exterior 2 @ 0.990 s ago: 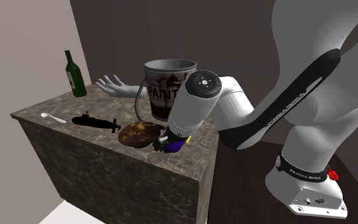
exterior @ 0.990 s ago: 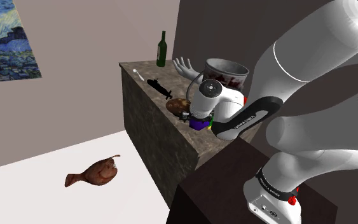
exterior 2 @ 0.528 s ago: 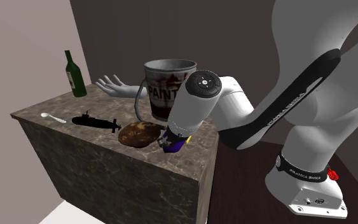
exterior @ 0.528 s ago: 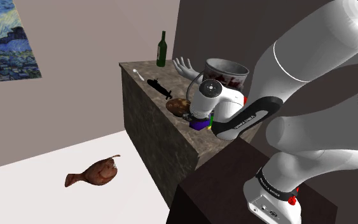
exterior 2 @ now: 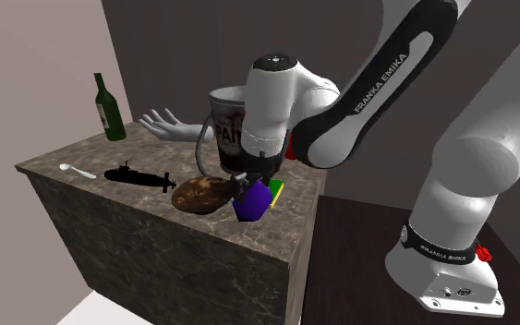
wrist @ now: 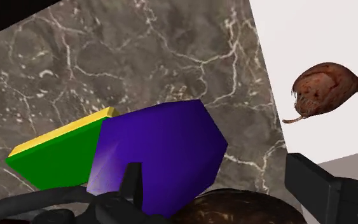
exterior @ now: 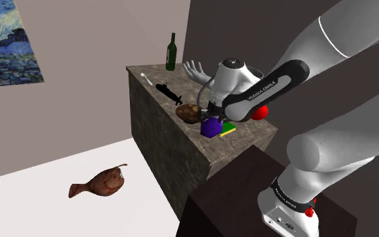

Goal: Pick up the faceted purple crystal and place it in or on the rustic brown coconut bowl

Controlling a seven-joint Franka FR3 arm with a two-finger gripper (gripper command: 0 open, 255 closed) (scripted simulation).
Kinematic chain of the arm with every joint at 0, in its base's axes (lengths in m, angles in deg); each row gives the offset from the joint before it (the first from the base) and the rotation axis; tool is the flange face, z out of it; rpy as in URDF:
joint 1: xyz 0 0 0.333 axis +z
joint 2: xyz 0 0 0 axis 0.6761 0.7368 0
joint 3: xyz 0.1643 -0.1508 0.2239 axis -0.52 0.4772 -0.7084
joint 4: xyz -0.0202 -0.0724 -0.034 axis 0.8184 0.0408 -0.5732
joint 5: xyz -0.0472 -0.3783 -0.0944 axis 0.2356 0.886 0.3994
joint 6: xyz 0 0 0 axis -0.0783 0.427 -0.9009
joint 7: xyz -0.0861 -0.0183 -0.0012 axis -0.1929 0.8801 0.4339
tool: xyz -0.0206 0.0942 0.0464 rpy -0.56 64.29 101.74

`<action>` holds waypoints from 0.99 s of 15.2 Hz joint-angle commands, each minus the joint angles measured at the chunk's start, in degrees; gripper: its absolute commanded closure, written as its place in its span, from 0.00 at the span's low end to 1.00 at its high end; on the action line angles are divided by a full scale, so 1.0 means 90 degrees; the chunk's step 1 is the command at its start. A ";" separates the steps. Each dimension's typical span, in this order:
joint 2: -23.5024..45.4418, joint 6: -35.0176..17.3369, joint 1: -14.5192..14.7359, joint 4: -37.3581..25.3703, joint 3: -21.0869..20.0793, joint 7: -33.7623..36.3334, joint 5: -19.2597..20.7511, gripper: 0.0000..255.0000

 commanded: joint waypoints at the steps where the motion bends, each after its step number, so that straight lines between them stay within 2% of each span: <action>1: 0.0494 0.1447 0.1033 -0.0775 0.1749 -0.3063 -0.0990 0.00; 3: 0.1268 0.3058 0.0913 -0.2023 0.2157 -0.4915 -0.1286 0.00; 4: 0.1785 0.3870 0.0812 -0.2746 0.2242 -0.5625 -0.1255 0.00; 5: 0.2142 0.4378 0.0732 -0.3225 0.2247 -0.6020 -0.1197 0.00; 12: 0.2382 0.3754 0.0686 -0.2835 0.2225 -0.5962 -0.1115 0.00; 15: 0.2405 0.3702 0.0685 -0.2806 0.2227 -0.5956 -0.1107 0.00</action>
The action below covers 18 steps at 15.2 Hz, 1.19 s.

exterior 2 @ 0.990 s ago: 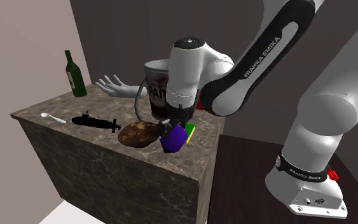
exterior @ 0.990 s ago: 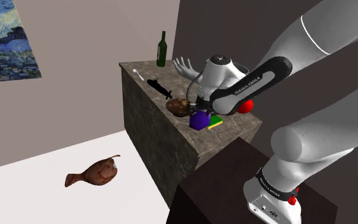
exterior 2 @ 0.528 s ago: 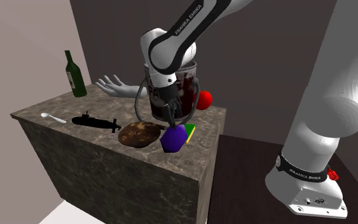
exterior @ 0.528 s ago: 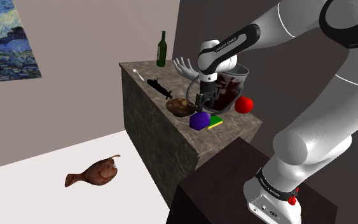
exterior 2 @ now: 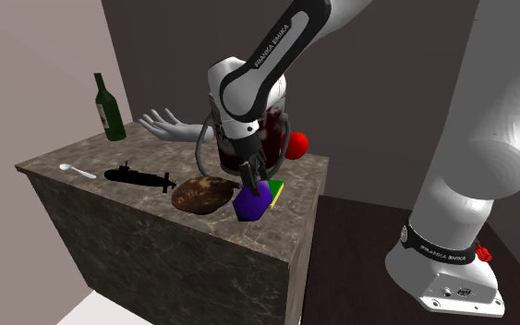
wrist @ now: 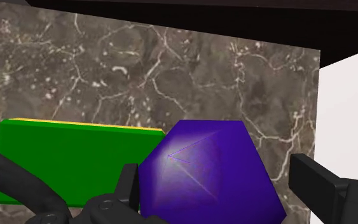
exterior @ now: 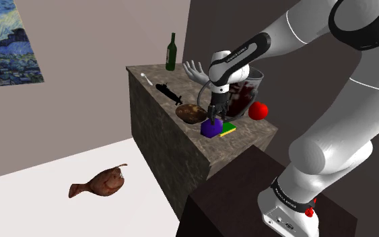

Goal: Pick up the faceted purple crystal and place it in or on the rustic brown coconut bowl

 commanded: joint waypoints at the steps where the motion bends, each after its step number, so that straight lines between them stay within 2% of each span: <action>1: 0.0004 -0.0016 0.0001 0.0010 -0.0001 0.0002 0.0001 0.00; 5: 0.0004 -0.0015 0.0001 0.0010 -0.0001 0.0002 0.0001 0.00; 6: 0.0004 -0.0015 0.0001 0.0010 -0.0001 0.0002 0.0001 1.00; 15: 0.0004 -0.0016 0.0001 0.0010 0.0000 0.0002 0.0001 1.00; 18: -0.0199 0.0239 -0.0002 -0.0048 -0.0008 -0.0046 -0.0055 1.00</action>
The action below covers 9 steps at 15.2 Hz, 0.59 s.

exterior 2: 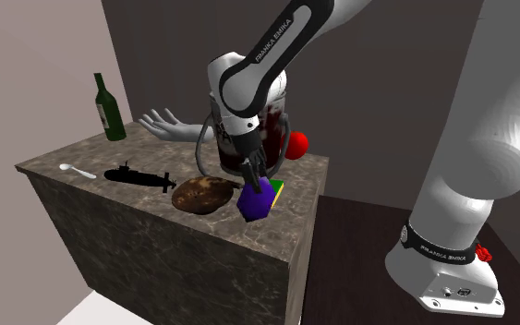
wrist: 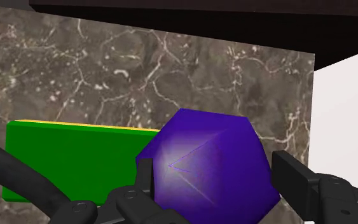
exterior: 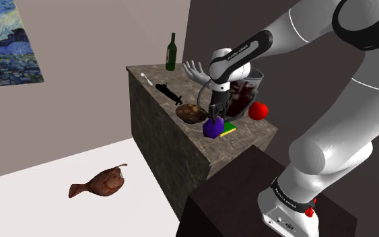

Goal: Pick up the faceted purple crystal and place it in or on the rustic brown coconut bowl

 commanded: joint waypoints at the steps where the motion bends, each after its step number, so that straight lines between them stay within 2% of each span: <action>1: -0.0122 0.0170 0.0001 -0.0052 -0.0007 -0.0025 -0.0036 1.00; 9: -0.0595 0.0858 -0.0002 -0.0281 -0.0008 -0.0130 -0.0152 1.00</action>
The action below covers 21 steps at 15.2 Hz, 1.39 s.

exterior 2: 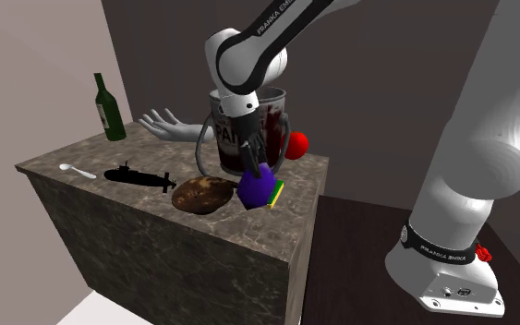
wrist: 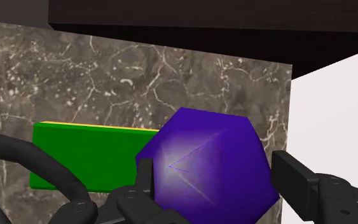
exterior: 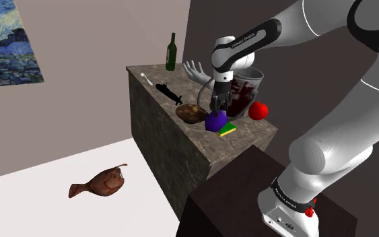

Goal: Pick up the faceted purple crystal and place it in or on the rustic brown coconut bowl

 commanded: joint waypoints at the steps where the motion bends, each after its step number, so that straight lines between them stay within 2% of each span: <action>1: -0.0114 0.0178 0.0002 -0.0067 -0.0001 -0.0021 -0.0028 1.00; 11: -0.0559 0.1028 0.0001 -0.0483 0.0016 -0.0116 -0.0115 1.00; 21: 0.1647 0.2307 0.0209 -0.3904 -0.0127 0.0336 0.0235 1.00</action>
